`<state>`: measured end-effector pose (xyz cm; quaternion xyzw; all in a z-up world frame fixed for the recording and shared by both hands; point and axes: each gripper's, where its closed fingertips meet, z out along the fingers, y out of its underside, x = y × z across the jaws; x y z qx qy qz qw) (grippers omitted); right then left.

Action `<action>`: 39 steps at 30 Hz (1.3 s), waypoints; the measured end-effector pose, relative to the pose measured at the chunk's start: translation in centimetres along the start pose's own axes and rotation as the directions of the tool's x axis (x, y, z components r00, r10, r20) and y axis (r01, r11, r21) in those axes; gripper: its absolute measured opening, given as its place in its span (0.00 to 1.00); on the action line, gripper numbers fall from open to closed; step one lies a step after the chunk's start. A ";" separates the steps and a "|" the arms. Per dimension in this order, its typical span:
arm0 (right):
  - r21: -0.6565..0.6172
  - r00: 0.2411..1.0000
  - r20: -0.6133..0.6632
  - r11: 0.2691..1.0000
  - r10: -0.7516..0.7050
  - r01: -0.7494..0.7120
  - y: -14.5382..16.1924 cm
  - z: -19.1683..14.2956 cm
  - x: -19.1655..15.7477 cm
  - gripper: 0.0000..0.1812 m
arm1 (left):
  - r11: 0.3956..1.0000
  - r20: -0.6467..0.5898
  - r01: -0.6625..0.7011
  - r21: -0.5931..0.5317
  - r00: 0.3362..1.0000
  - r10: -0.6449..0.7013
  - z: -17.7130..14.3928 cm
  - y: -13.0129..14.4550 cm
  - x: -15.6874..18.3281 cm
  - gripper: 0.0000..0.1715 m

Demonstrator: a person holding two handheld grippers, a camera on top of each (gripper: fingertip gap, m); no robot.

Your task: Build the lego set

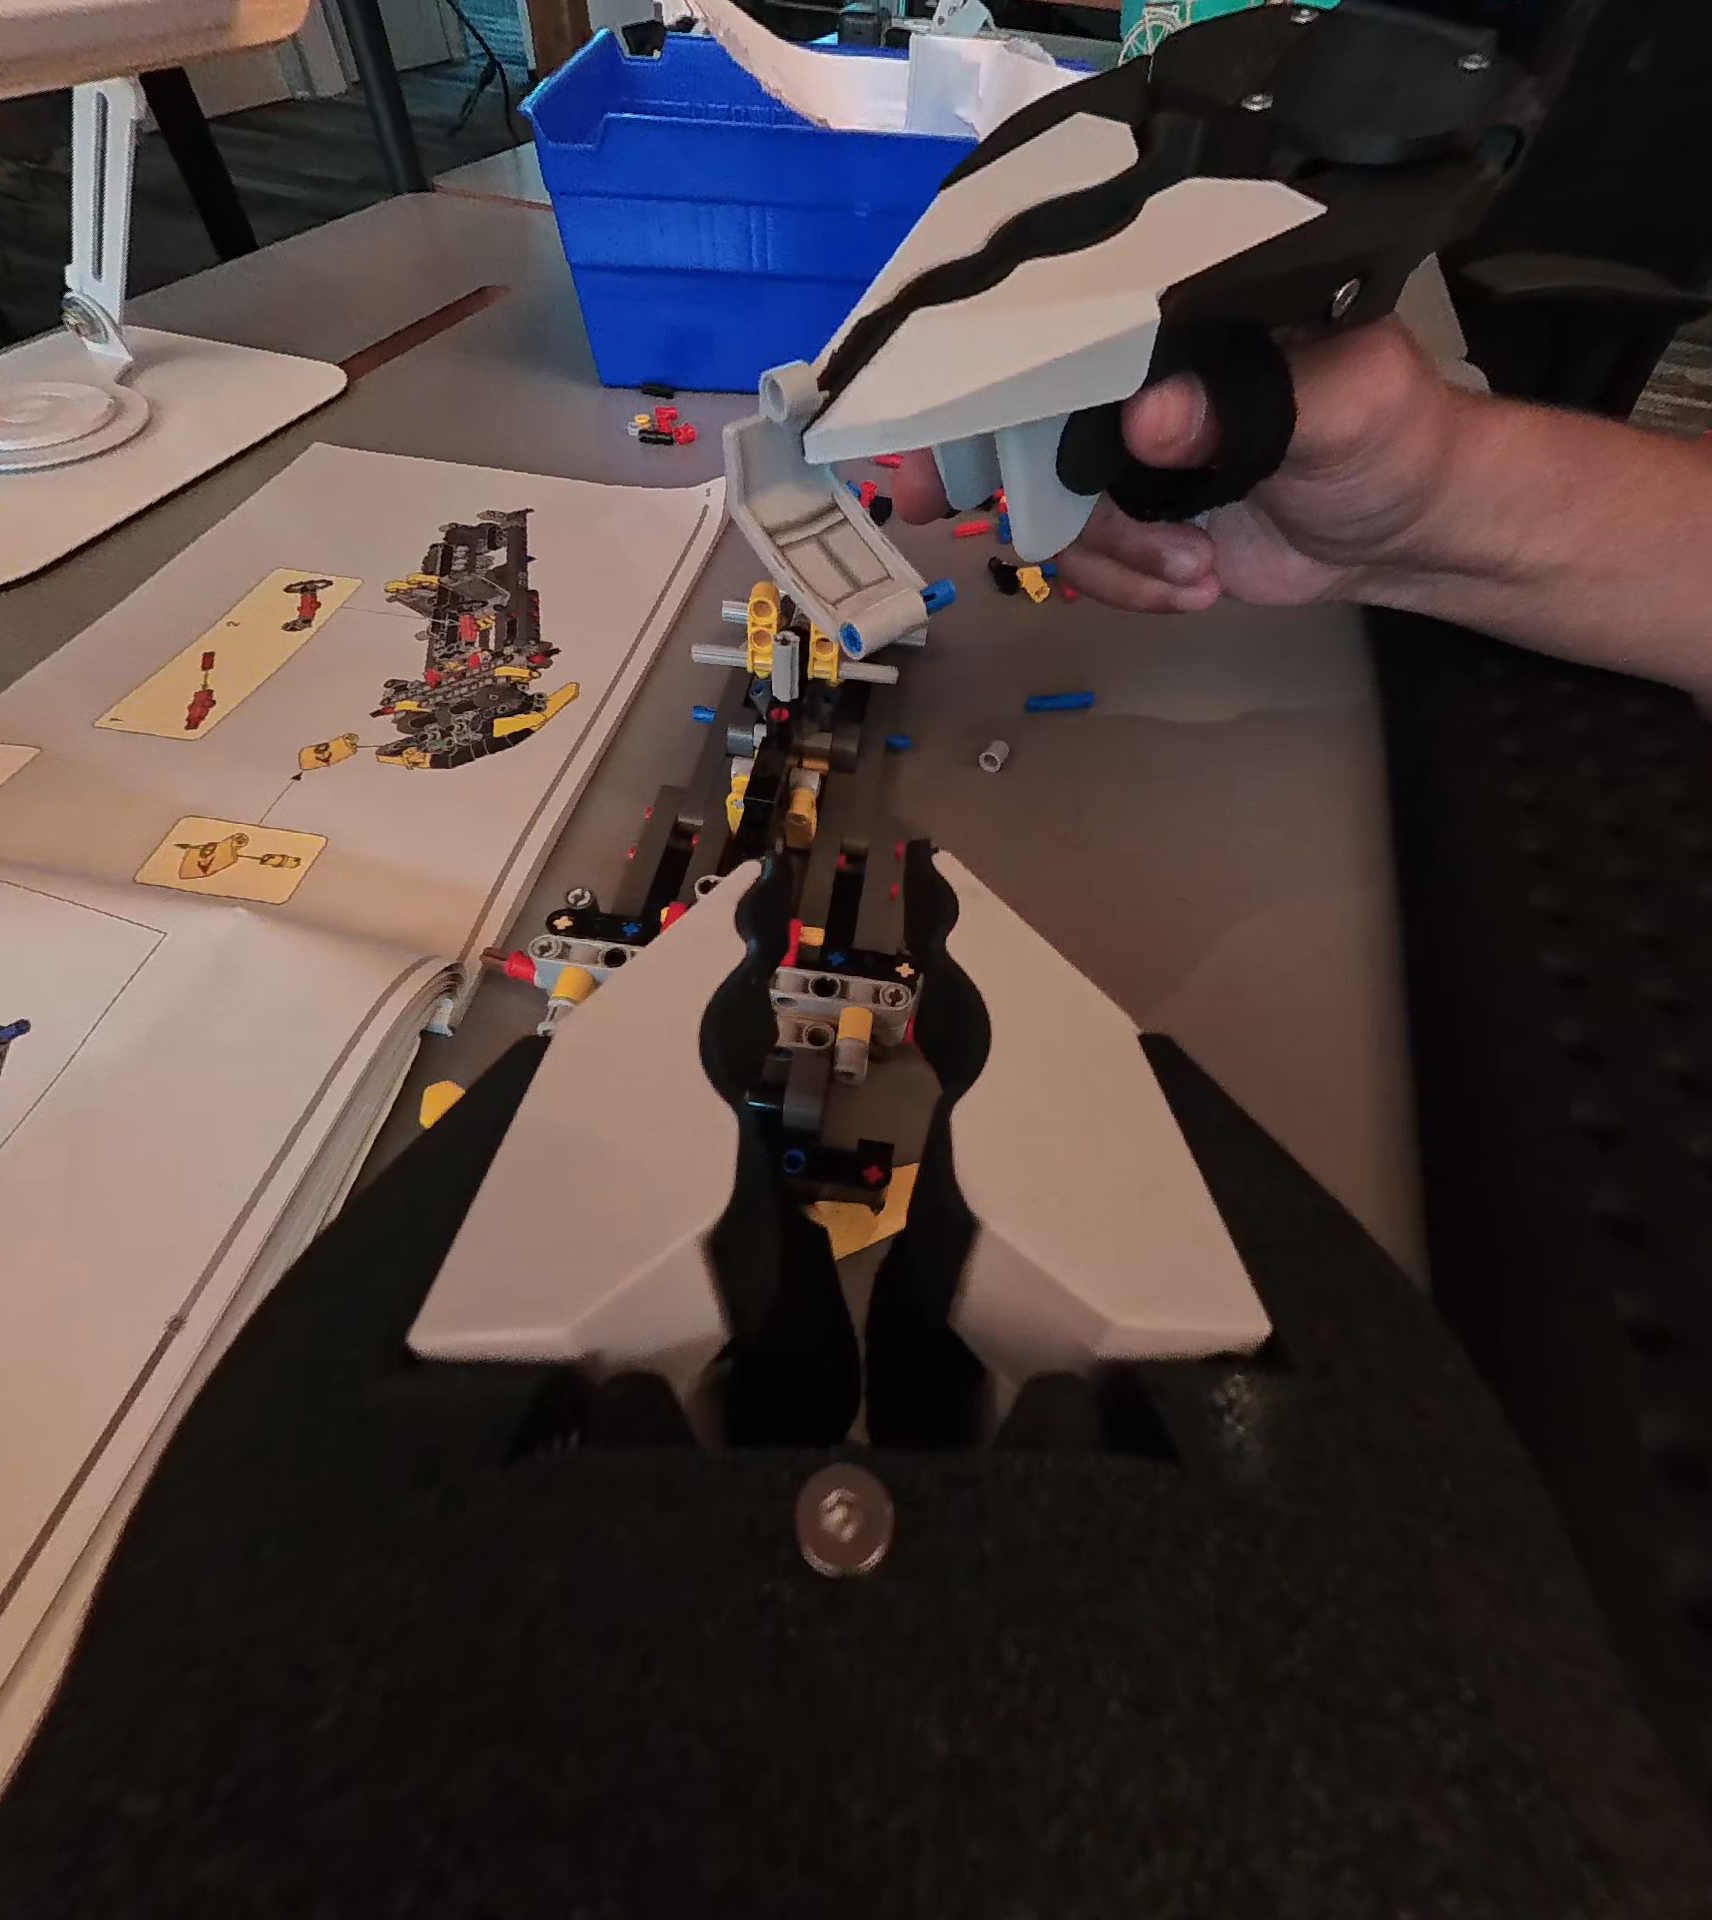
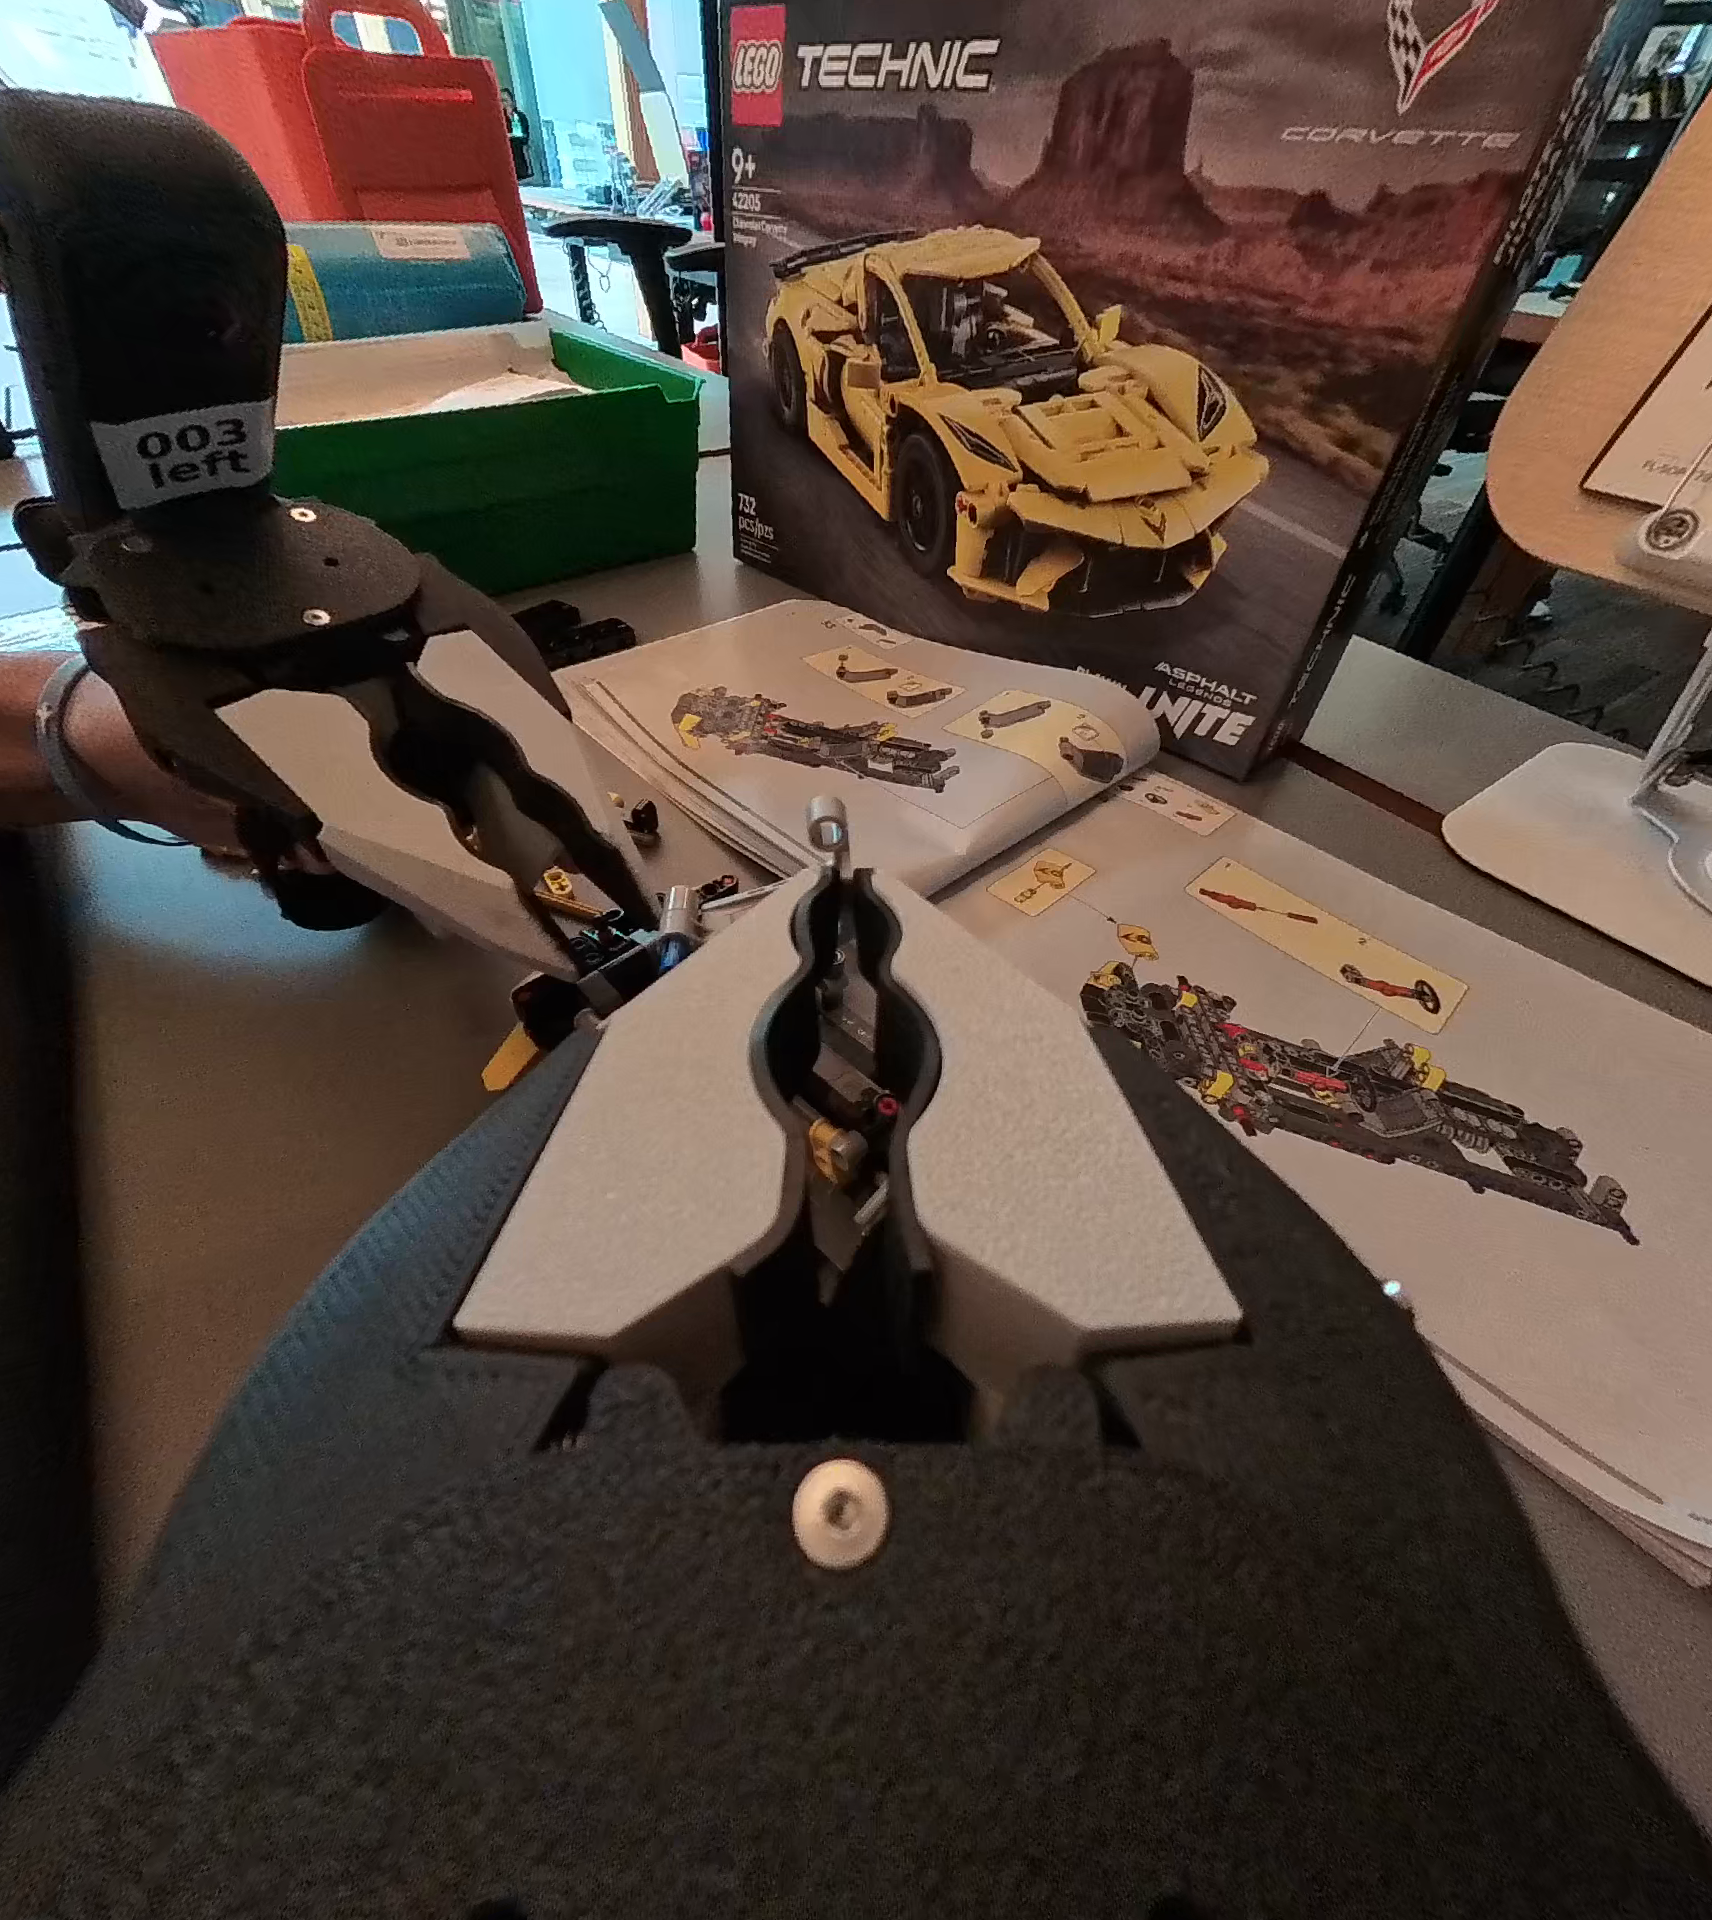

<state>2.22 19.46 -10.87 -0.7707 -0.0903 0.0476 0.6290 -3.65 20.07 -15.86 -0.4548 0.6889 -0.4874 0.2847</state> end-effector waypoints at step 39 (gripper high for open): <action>-0.036 0.999 0.047 0.999 0.008 -0.007 0.6 1.7 -1.8 0.01 | 0.991 0.231 -0.133 -0.007 0.964 0.130 2.5 -1.5 -0.3 0.24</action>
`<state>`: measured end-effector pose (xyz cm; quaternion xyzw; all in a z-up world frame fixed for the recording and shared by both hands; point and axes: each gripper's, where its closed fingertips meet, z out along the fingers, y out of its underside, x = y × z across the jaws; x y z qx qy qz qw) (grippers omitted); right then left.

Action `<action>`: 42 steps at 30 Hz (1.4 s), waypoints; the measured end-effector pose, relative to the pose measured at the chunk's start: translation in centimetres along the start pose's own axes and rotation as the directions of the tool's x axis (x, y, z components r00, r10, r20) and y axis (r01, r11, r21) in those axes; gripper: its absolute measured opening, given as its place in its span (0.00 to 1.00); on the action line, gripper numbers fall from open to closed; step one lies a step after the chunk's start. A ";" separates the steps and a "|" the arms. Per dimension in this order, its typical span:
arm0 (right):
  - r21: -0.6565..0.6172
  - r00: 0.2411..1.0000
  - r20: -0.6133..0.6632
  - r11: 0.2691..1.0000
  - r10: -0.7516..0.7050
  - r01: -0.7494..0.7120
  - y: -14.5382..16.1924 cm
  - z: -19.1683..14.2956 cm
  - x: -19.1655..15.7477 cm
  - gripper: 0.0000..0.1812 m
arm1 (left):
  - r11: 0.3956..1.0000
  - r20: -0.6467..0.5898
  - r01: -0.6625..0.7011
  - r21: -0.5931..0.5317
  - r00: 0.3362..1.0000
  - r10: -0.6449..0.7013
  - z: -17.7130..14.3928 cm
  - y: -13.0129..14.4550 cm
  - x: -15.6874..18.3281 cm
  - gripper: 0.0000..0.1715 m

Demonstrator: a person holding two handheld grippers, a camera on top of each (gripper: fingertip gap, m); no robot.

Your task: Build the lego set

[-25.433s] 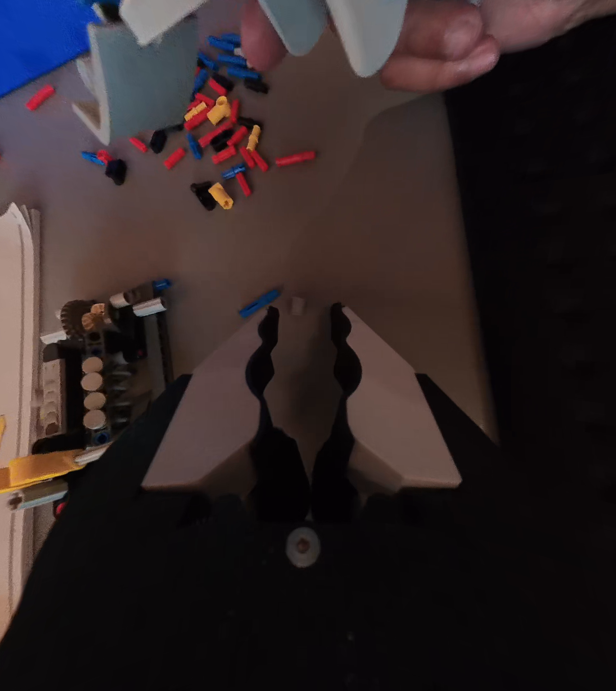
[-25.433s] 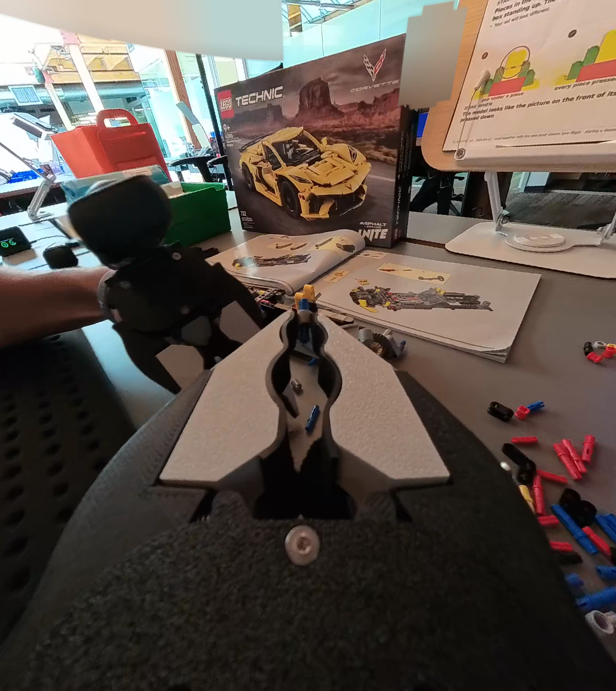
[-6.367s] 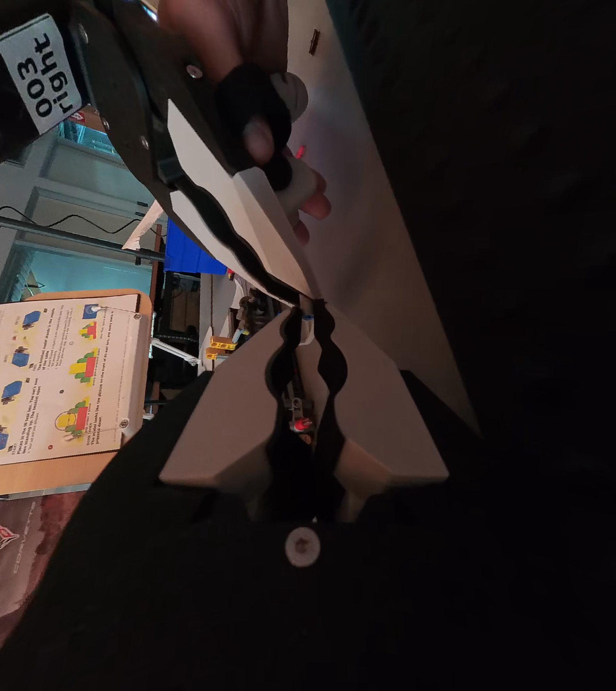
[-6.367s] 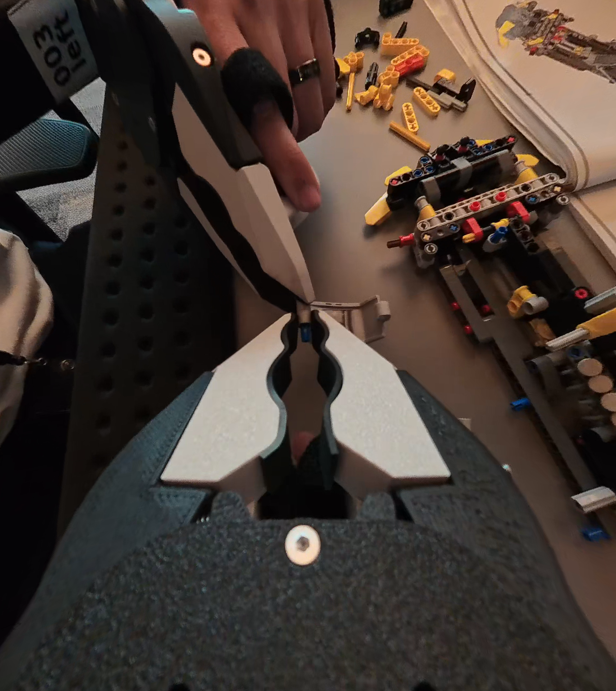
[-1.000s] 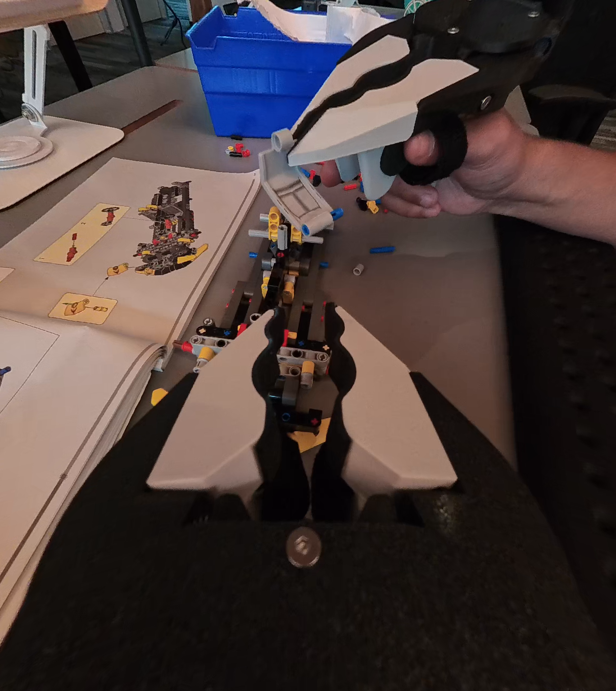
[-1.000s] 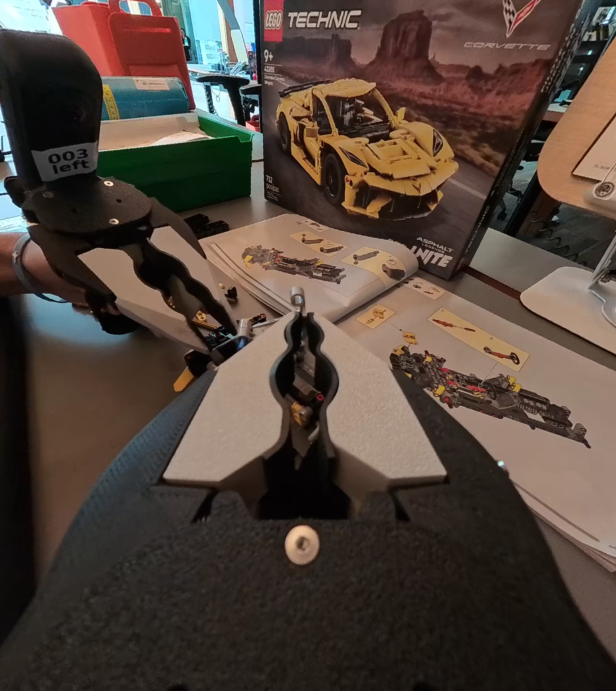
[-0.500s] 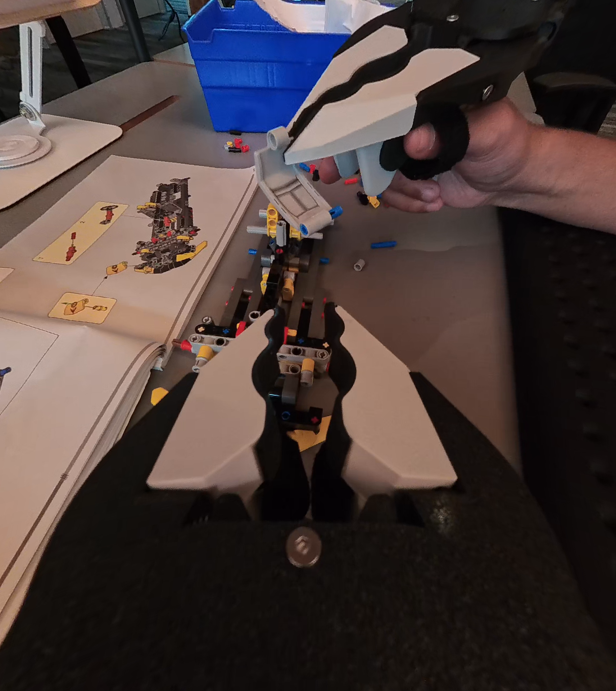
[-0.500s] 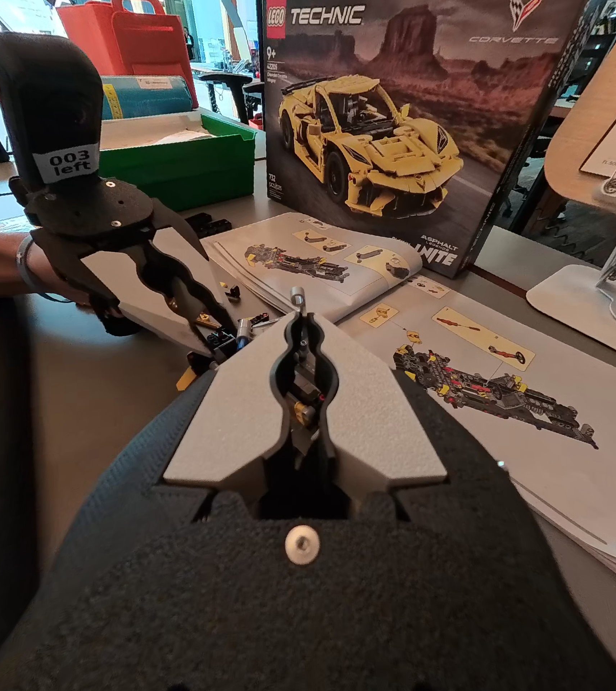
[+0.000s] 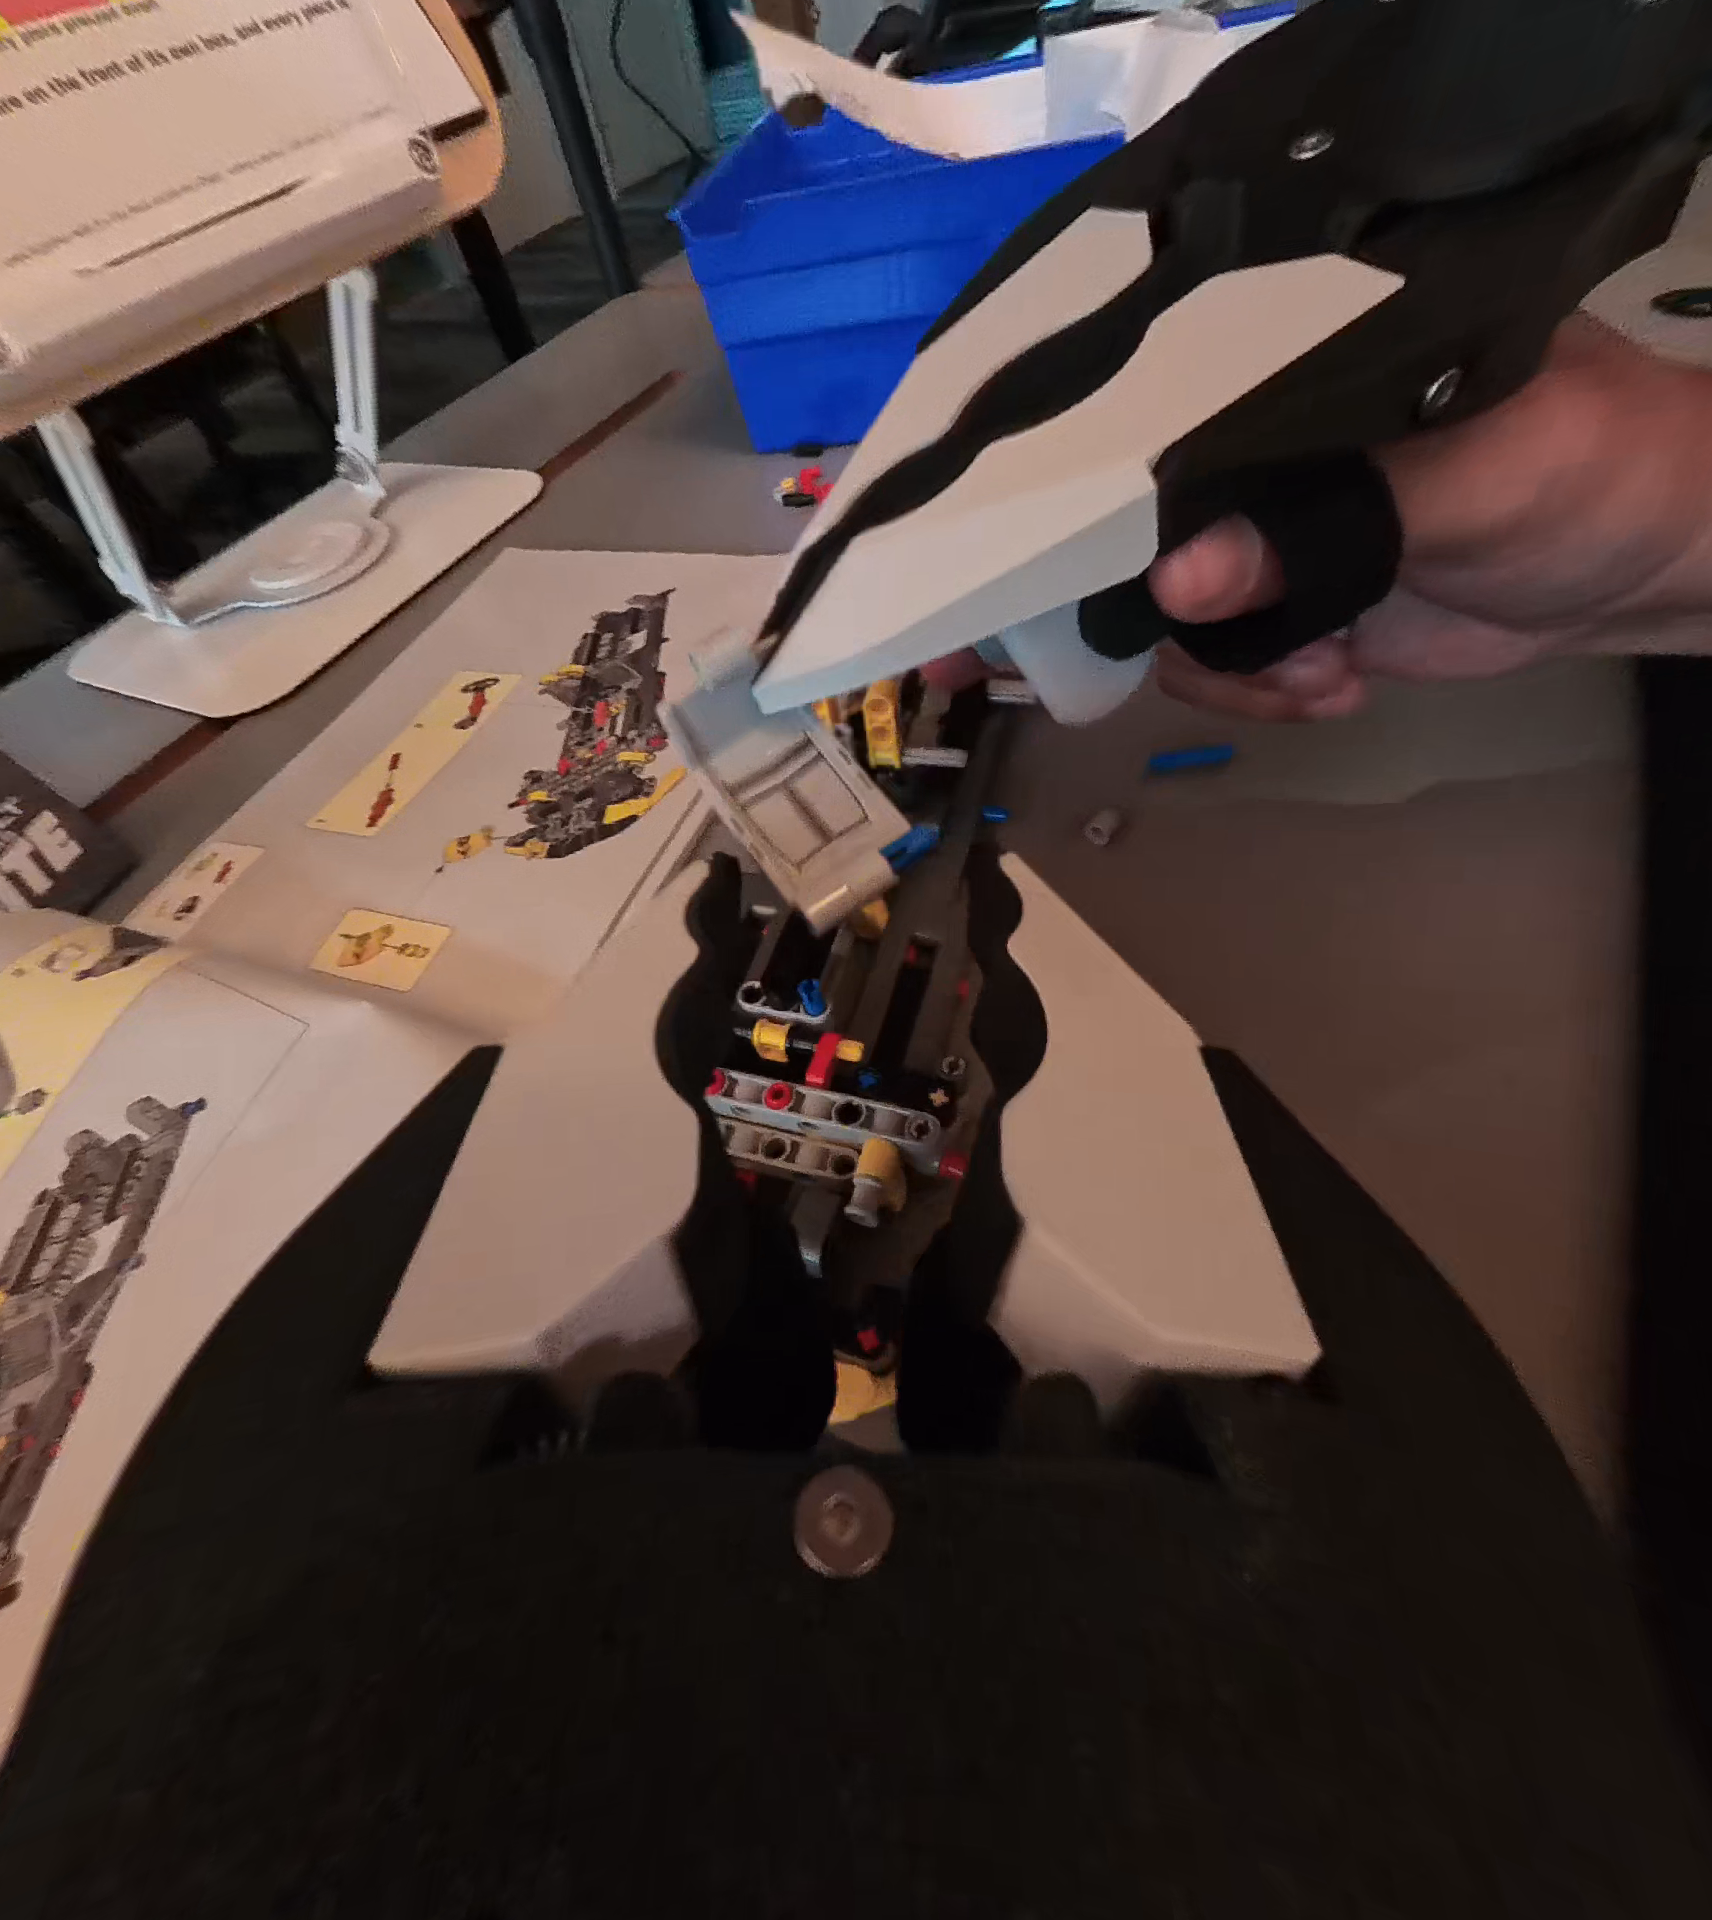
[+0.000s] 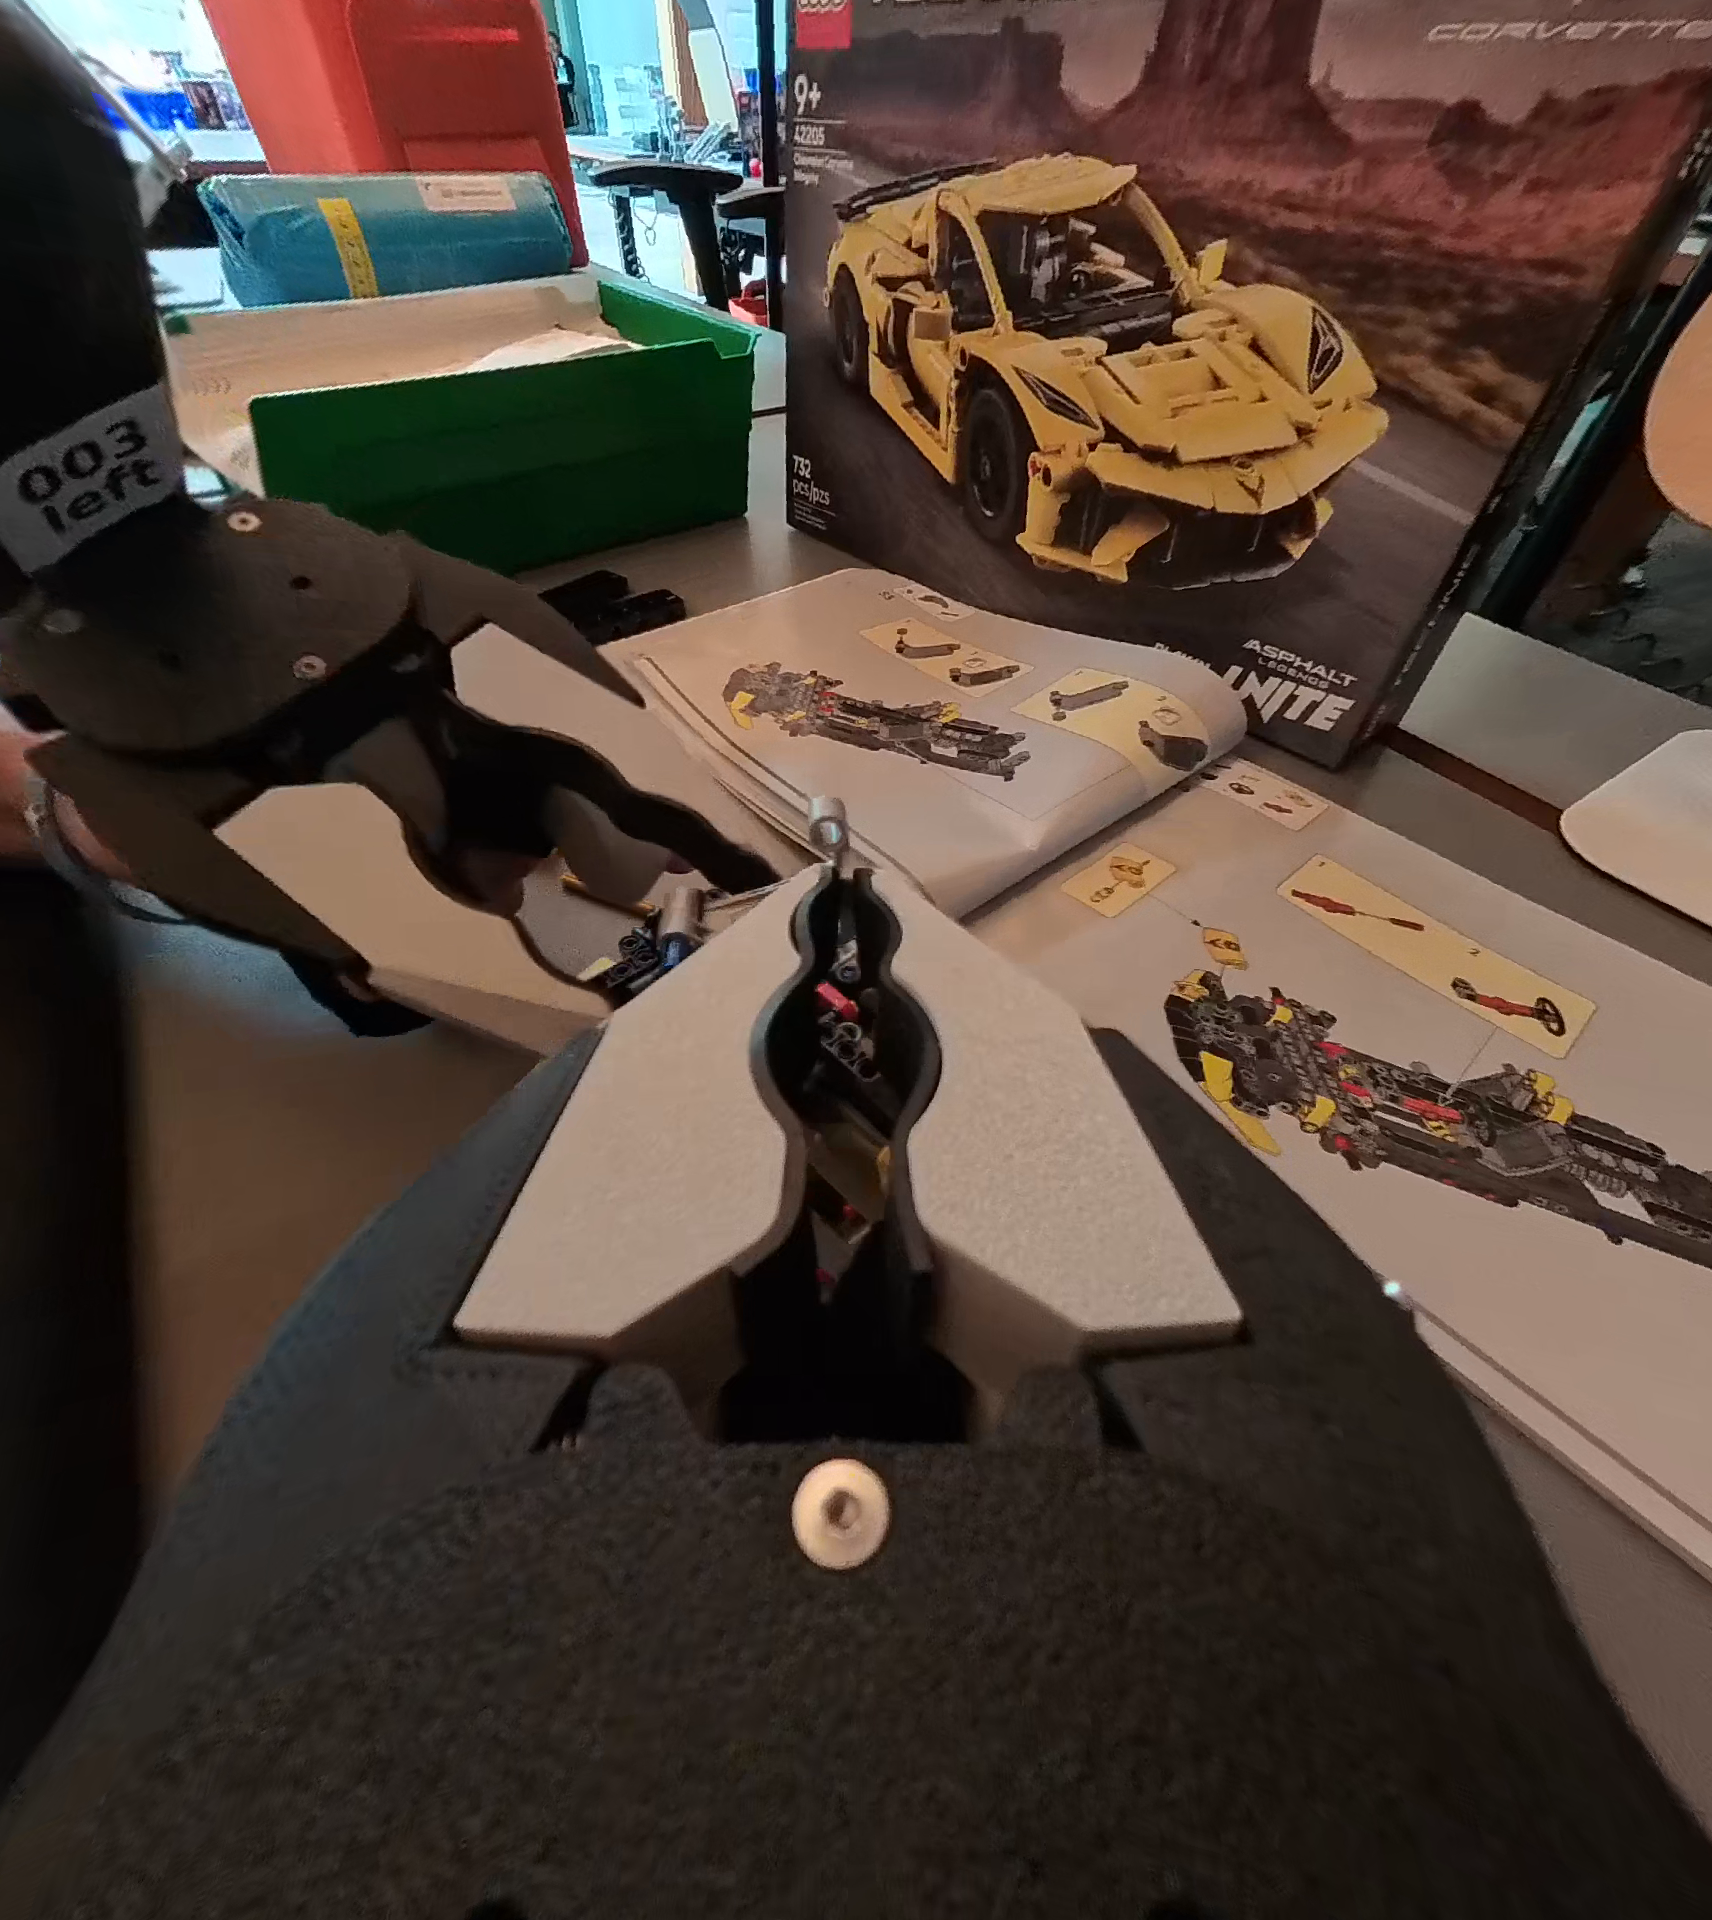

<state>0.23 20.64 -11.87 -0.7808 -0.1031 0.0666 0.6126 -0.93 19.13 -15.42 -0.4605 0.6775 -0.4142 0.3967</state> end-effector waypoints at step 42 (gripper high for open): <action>-0.210 0.828 0.258 0.865 0.498 -0.455 2.7 0.0 -1.9 0.00 | 0.778 0.137 -0.621 -0.093 0.766 0.628 -3.2 0.9 -0.7 0.16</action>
